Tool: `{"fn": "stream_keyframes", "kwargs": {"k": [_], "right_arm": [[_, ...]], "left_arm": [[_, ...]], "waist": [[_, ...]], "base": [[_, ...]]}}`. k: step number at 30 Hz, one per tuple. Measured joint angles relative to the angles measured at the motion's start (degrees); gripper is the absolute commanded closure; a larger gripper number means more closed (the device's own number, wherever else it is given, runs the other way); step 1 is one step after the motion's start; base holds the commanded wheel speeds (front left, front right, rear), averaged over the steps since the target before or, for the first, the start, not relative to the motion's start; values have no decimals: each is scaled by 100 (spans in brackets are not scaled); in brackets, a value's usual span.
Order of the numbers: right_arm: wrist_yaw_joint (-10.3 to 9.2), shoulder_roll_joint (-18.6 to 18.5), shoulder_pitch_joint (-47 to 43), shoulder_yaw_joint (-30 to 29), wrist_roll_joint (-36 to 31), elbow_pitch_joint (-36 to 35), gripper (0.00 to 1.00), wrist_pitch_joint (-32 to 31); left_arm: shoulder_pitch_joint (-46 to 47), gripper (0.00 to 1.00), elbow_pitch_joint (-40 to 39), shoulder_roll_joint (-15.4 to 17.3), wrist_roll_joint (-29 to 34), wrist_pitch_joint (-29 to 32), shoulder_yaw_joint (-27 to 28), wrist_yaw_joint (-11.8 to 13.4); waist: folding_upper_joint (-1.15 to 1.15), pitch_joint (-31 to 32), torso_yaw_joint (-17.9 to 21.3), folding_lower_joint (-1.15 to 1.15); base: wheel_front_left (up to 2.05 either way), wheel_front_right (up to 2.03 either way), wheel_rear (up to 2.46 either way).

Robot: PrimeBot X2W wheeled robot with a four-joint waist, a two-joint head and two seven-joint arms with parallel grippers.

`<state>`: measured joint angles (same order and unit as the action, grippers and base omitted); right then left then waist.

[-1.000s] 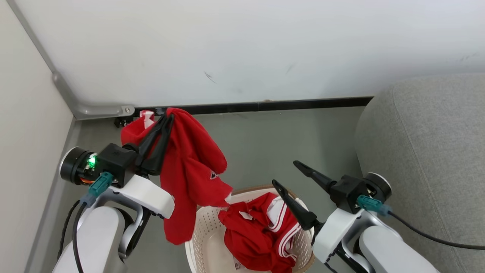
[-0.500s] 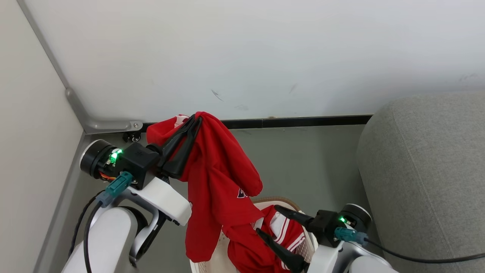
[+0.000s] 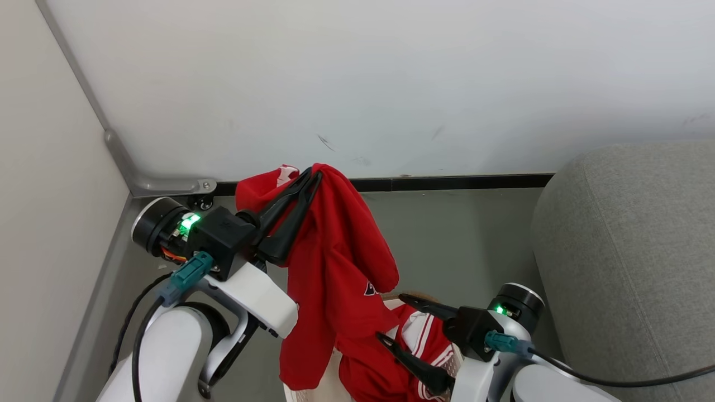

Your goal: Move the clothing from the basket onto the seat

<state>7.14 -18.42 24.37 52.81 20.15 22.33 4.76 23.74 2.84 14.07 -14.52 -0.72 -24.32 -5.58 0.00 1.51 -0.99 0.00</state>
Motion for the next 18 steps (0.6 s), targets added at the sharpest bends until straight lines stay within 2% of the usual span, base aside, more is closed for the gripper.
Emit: {"fn": "stream_keyframes", "kwargs": {"k": [5, 13, 18], "right_arm": [[0, 71, 32, 77, 16, 233, 0, 138], [1, 409, 157, 307, 119, 533, 0, 339], [0, 439, 438, 265, 136, 714, 0, 519]], "left_arm": [[9, 100, -180, -5, -9, 177, -86, -5], [114, 100, -433, -43, -52, 393, -252, -51], [136, 100, -555, -55, -53, 530, -341, -55]], "waist": [[0, -21, -43, 0], [0, -59, -151, 0], [0, -72, -239, 0]], "base": [[0, 0, 0], [0, 0, 0], [0, 0, 0]]}}
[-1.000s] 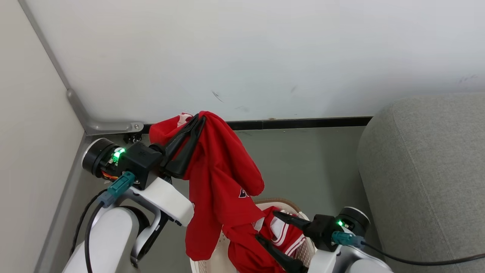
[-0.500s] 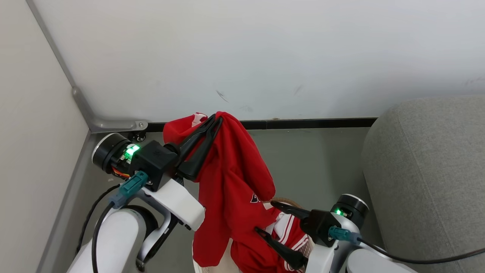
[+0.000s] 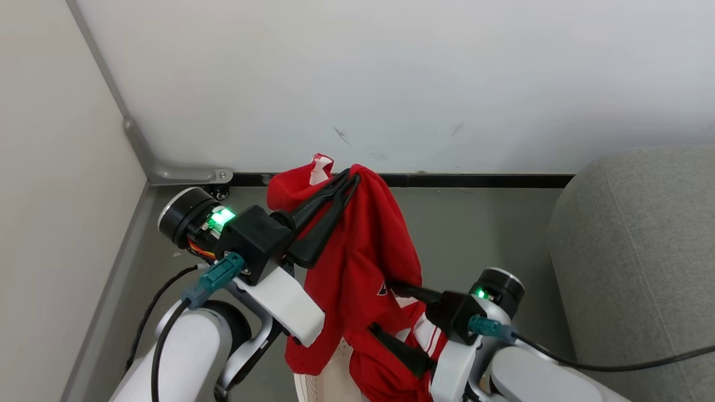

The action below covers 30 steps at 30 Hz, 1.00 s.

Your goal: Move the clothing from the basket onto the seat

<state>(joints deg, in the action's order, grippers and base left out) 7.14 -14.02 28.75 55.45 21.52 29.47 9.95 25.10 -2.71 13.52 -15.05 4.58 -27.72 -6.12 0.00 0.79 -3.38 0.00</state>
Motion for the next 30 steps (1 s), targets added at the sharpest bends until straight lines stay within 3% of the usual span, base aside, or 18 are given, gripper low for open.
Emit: {"fn": "stream_keyframes", "kwargs": {"k": [9, 10, 11, 12, 13, 14, 15, 21, 30], "right_arm": [[0, 285, 213, 81, 23, 480, 0, 82], [0, 285, 213, 81, 23, 480, 8, 82], [1, 314, 220, 94, 23, 516, 38, 111], [1, 338, 242, 107, 23, 554, 58, 146], [1, 359, 294, 118, 22, 589, 71, 180], [0, 379, 355, 125, 14, 610, 92, 199], [1, 403, 424, 138, 13, 624, 100, 216], [1, 493, 545, 218, 23, 717, 100, 318], [0, 259, 375, -49, 476, 728, 100, 377]], "left_arm": [[81, 100, -166, -103, -99, 104, -154, -2], [81, 100, -166, -103, -99, 104, -154, -2], [81, 100, -174, -105, -99, 110, -163, -2], [81, 100, -181, -108, -103, 154, -166, -2], [81, 100, -182, -114, -131, 154, -169, -2], [81, 100, -185, -126, -159, 155, -169, -2], [81, 100, -186, -132, -182, 156, -168, -2], [77, 100, -132, -110, -259, 180, -9, 7], [-153, 100, 234, -25, -411, 90, 229, 68]], "waist": [[0, -18, -176, 0], [0, -18, -176, 0], [0, -23, -193, 0], [0, -29, -208, 0], [0, -36, -222, -1], [0, -43, -234, 0], [0, -51, -245, -1], [0, -95, -247, 0], [0, -116, -99, 0]], "base": [[0, 0, 0], [0, 0, 0], [0, 0, 0], [0, 0, 0], [0, 0, 0], [0, 0, 0], [0, 0, 0], [0, 0, 0], [0, 0, 0]]}}
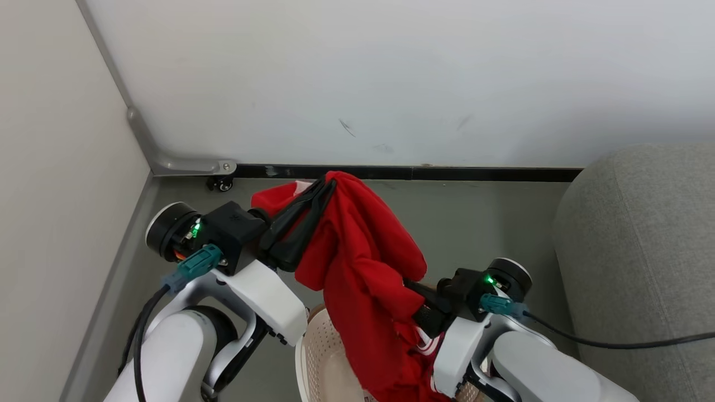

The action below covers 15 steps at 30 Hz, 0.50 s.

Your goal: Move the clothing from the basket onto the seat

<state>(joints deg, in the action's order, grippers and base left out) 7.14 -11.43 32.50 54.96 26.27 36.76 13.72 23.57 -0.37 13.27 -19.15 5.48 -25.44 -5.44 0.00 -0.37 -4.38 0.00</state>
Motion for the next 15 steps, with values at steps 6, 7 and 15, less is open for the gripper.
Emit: {"fn": "stream_keyframes", "kwargs": {"k": [6, 7, 15], "right_arm": [[0, -125, -227, -426, 268, -166, 100, 16], [0, -142, -238, -516, 315, -194, 100, 21], [0, -287, -413, -1298, 614, -519, 100, 49]], "left_arm": [[-203, 100, 153, 33, -41, -149, 20, 41], [-246, 100, 170, 21, -44, -185, 20, 41], [-493, 92, 300, -210, -145, -560, -52, 49]], "waist": [[0, 3, 158, 0], [0, 5, 185, 0], [0, 20, 396, 0]], "base": [[0, 0, 0], [0, 0, 0], [0, 0, 0]]}}
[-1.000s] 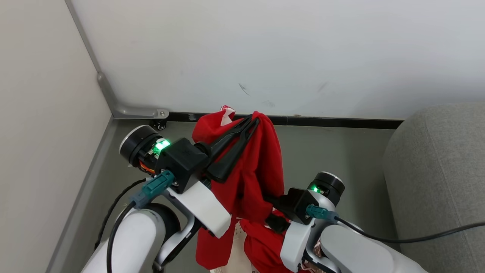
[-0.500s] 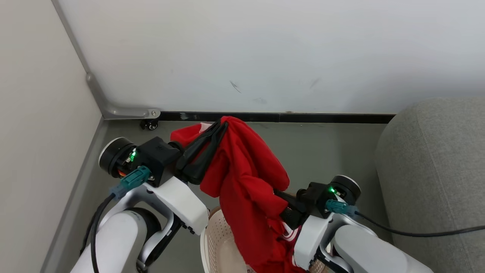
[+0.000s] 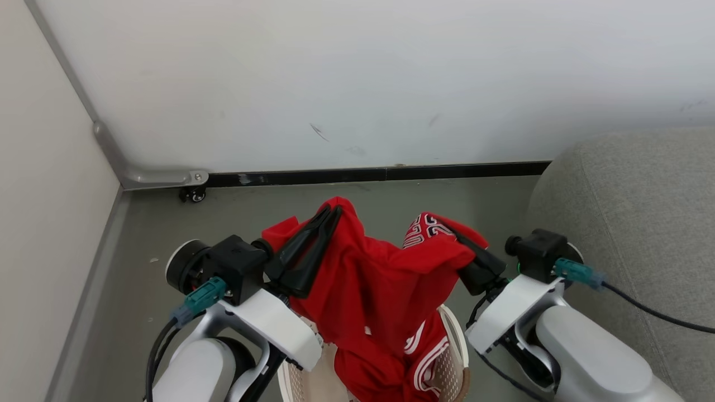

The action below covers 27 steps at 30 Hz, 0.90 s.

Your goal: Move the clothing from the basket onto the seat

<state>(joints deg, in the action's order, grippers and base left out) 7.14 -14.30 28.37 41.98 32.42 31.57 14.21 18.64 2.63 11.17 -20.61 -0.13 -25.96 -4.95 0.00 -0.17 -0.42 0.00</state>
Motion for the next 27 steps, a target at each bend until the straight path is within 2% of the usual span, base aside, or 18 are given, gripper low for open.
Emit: {"fn": "stream_keyframes", "kwargs": {"k": [2, 3, 4, 6, 7, 16, 27], "right_arm": [[0, -27, -8, -231, 62, -109, 100, 0], [0, -42, -8, -314, 92, -166, 100, 1], [0, -54, -8, -390, 103, -207, 100, 3], [0, -74, -18, -515, 119, -280, 100, 7], [0, -83, -25, -568, 134, -320, 100, 7], [0, -255, -179, -1081, 137, -527, 100, 7], [0, -441, -410, -1662, 31, -693, 100, 8]], "left_arm": [[-31, 84, 29, -65, -3, -114, -20, 0], [-49, 61, 47, -87, -14, -163, -38, 0], [-70, 50, 65, -102, -19, -205, -59, 0], [-106, 11, 111, -136, -37, -276, -113, -1], [-109, 0, 129, -155, -37, -305, -141, -1], [-115, 0, 259, -229, -67, -495, -347, -63], [-196, 0, 414, -114, -70, -602, -619, -120]], "waist": [[0, 2, 48, 0], [0, 3, 71, 0], [0, 5, 93, 0], [0, 9, 133, 0], [0, 11, 153, 0], [0, 52, 311, 0], [0, 93, 518, 0]], "base": [[0, 0, 0], [0, 0, 0], [0, 0, 0], [0, 0, 0], [0, 0, 0], [0, 0, 0], [0, 0, 0]]}}
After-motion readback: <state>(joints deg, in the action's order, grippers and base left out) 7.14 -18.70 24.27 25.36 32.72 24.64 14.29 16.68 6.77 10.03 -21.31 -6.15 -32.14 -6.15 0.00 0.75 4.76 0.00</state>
